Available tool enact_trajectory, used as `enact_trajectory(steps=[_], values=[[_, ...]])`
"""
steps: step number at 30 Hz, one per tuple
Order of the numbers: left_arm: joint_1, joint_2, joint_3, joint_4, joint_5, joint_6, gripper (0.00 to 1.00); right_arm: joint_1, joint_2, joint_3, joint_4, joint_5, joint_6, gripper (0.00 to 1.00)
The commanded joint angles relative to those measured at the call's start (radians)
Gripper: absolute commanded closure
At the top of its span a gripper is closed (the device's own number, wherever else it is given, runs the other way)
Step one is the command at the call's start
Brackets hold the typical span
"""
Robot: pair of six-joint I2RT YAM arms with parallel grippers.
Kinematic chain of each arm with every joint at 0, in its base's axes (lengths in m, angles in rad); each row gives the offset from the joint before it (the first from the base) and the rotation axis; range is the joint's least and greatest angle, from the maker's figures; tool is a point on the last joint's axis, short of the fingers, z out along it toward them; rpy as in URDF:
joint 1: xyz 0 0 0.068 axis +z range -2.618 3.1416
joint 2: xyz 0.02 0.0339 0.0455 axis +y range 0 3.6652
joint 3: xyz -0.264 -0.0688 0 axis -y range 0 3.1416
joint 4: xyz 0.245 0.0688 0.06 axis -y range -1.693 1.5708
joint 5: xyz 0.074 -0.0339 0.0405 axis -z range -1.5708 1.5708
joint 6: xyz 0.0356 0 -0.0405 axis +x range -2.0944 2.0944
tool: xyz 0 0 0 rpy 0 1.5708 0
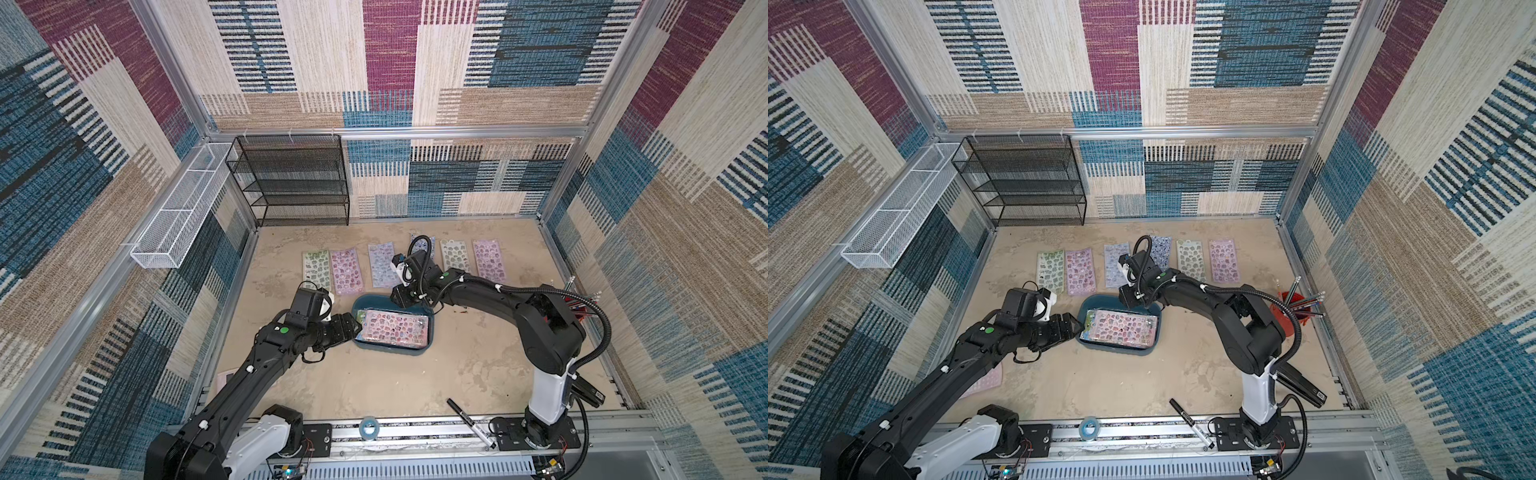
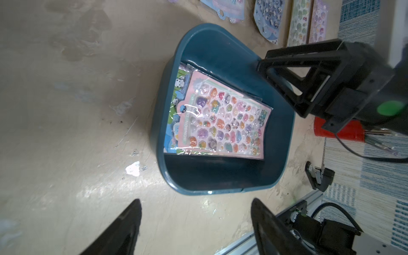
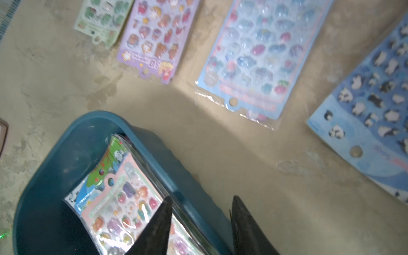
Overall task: Take the stickers out of the storage box
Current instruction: Adjust the storage box at the center of the board.
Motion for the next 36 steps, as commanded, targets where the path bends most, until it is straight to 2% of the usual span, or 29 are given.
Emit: enact_trajectory(steps=[1,6,8,12,15,20,23,27,31,36], values=[[-0.031,0.055,-0.020,0.190,0.048,-0.100,0.21,-0.002,-0.060,-0.082,0.034,-0.093,0.068,0.54],[-0.081,0.197,0.006,0.257,0.037,-0.100,0.21,0.001,-0.221,-0.260,0.047,-0.146,0.178,0.53],[-0.091,0.249,0.035,0.271,0.039,-0.090,0.21,0.006,-0.304,-0.339,0.045,-0.149,0.228,0.47],[-0.107,0.339,0.107,0.306,0.043,-0.067,0.21,0.034,-0.458,-0.484,0.056,-0.172,0.319,0.46],[-0.116,0.413,0.177,0.321,0.060,-0.052,0.21,0.085,-0.504,-0.528,0.063,-0.176,0.377,0.46],[-0.135,0.485,0.309,0.305,0.100,-0.021,0.22,0.156,-0.495,-0.524,0.048,-0.184,0.421,0.46],[-0.137,0.447,0.378,0.216,0.077,0.025,0.22,0.155,-0.479,-0.452,-0.041,-0.040,0.355,0.45],[-0.133,0.315,0.407,0.014,-0.081,0.080,0.23,0.155,-0.347,-0.273,-0.181,0.168,0.207,0.46],[-0.125,0.152,0.328,-0.146,-0.244,0.081,0.22,0.156,-0.226,-0.168,-0.169,0.206,0.140,0.50],[-0.076,-0.041,0.176,-0.228,-0.299,0.026,0.21,0.154,-0.114,-0.092,-0.134,0.201,0.109,0.57]])
